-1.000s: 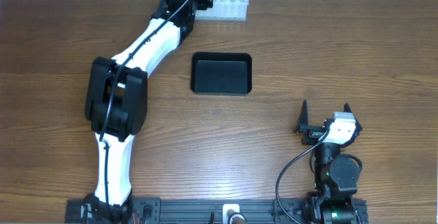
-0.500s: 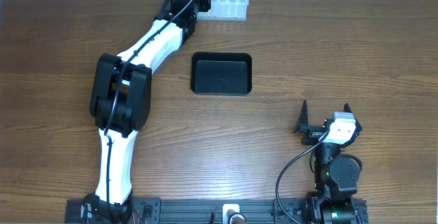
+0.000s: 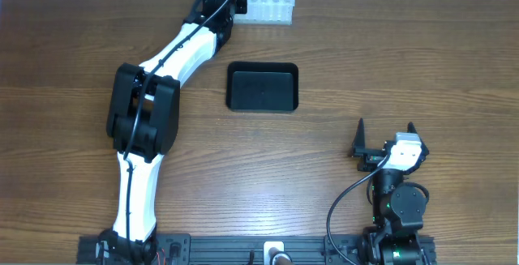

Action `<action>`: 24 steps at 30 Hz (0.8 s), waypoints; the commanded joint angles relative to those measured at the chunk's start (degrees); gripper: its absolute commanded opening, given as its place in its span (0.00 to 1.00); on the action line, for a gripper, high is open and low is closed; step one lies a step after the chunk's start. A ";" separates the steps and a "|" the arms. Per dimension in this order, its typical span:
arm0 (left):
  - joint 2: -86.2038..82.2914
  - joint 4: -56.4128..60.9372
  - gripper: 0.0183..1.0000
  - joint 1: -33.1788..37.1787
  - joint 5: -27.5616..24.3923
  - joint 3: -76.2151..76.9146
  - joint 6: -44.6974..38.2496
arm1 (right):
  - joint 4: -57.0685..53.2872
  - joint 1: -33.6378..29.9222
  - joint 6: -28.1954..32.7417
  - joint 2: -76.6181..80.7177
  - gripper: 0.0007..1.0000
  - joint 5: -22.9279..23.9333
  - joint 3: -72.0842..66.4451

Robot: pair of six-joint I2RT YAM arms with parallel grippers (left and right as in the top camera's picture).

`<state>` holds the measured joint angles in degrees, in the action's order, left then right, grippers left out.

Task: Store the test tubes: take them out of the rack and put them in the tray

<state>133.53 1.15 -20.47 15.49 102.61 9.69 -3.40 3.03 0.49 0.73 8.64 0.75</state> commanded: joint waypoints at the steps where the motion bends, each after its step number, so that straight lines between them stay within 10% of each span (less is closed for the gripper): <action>1: 0.59 0.37 0.27 0.07 0.20 1.46 -0.07 | -0.02 -0.42 0.44 -0.46 0.99 -0.46 -0.48; 24: -5.62 0.94 0.16 -0.46 0.28 1.51 -0.52 | 0.00 -0.42 0.44 -0.46 0.99 -0.46 -0.48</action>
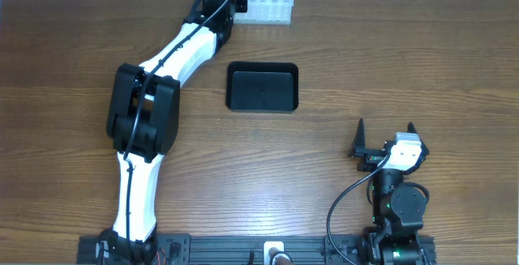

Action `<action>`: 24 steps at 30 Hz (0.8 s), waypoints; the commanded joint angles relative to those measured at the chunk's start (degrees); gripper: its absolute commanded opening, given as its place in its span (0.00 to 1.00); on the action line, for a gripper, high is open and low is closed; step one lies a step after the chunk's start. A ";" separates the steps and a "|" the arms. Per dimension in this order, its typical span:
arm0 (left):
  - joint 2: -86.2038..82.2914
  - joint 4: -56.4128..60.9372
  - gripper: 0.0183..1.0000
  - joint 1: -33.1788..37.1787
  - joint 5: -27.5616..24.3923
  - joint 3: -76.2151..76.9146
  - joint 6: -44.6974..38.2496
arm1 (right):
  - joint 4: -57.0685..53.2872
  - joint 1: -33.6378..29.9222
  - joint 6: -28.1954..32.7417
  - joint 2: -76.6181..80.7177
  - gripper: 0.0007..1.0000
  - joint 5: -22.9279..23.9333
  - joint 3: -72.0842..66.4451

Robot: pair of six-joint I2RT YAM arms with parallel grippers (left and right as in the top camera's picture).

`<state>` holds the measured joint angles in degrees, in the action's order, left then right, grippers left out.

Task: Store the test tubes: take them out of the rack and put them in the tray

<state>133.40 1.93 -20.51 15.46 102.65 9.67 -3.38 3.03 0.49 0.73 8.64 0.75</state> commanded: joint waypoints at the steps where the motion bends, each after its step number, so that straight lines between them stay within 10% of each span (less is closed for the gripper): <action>1: -7.30 -0.04 0.16 -0.59 0.39 1.46 -0.52 | -0.04 -0.42 0.44 -0.46 0.99 -0.46 -0.48; 12: -29.64 -13.53 0.14 -3.48 0.90 1.46 -2.95 | -0.04 -0.42 0.44 -0.46 0.99 -0.46 -0.48; 24: -32.30 -50.58 0.13 -9.75 0.90 -1.01 15.45 | -0.04 -0.42 0.44 -0.46 0.99 -0.46 -0.48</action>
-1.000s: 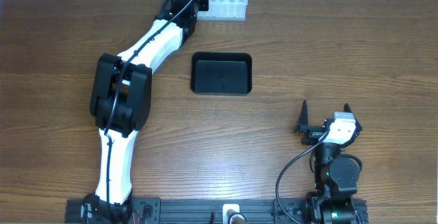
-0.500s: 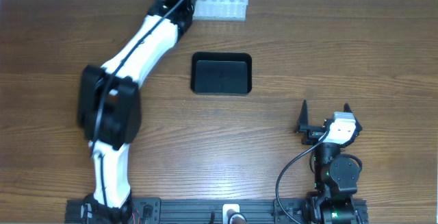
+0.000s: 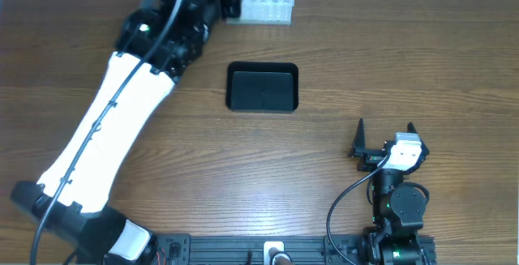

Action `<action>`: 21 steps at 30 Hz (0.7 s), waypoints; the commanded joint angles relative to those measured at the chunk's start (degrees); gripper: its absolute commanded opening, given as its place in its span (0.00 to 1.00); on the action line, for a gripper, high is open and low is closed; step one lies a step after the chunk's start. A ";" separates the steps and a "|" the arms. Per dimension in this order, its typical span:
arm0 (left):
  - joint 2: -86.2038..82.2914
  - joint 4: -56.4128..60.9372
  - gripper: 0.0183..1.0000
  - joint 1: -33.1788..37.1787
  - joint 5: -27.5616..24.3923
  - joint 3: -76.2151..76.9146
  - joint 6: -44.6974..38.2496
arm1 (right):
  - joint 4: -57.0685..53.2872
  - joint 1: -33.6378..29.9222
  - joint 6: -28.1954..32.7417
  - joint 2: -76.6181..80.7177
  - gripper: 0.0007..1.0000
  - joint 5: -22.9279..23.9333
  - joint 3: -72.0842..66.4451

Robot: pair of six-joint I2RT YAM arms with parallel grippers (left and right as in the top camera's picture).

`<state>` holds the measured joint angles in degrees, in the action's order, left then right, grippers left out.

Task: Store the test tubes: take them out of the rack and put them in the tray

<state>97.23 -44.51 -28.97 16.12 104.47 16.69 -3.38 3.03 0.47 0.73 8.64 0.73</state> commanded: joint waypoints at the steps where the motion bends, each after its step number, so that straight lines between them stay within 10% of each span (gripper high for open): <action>1: 4.70 -5.14 0.13 -1.64 0.26 -3.76 9.70 | -0.02 -0.42 0.46 -0.46 0.99 -0.46 -0.46; 21: 16.44 -2.58 0.12 -3.26 -1.73 -12.59 17.22 | -0.04 -0.42 0.46 -0.46 0.99 -0.46 -0.46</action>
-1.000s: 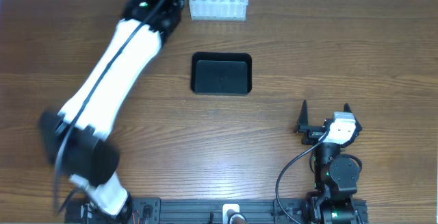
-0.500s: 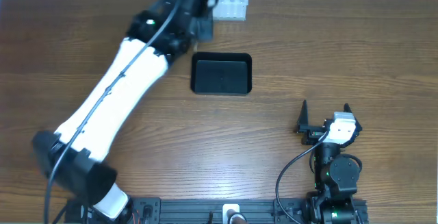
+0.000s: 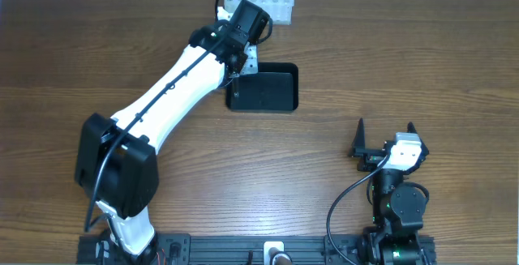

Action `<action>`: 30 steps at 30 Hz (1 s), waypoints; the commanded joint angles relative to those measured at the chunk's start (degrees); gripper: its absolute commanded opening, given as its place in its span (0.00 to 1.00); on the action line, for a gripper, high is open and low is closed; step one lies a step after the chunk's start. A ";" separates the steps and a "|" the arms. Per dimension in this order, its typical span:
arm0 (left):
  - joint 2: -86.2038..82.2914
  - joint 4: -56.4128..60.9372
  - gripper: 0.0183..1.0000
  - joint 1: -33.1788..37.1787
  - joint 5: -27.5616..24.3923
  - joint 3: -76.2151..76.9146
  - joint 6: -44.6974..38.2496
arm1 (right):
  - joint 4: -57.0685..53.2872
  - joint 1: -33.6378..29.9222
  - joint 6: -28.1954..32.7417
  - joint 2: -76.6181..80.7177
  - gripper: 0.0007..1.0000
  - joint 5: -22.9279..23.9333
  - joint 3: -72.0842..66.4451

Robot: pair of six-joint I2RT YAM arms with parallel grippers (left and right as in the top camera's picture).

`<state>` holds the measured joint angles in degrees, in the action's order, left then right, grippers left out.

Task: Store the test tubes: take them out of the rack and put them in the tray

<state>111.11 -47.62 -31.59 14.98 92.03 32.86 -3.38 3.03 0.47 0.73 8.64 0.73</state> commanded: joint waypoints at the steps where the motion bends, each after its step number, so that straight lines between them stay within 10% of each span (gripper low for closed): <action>1: 3.02 0.55 0.13 -0.79 -0.57 -0.15 1.05 | -0.04 -0.42 0.46 -0.46 0.99 -0.46 -0.46; 30: 10.38 4.68 0.17 0.74 0.07 -0.15 0.59 | -0.04 -0.42 0.46 -0.46 0.99 -0.46 -0.46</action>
<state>119.24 -43.18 -31.42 14.85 92.03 33.06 -3.38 3.03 0.47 0.73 8.64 0.73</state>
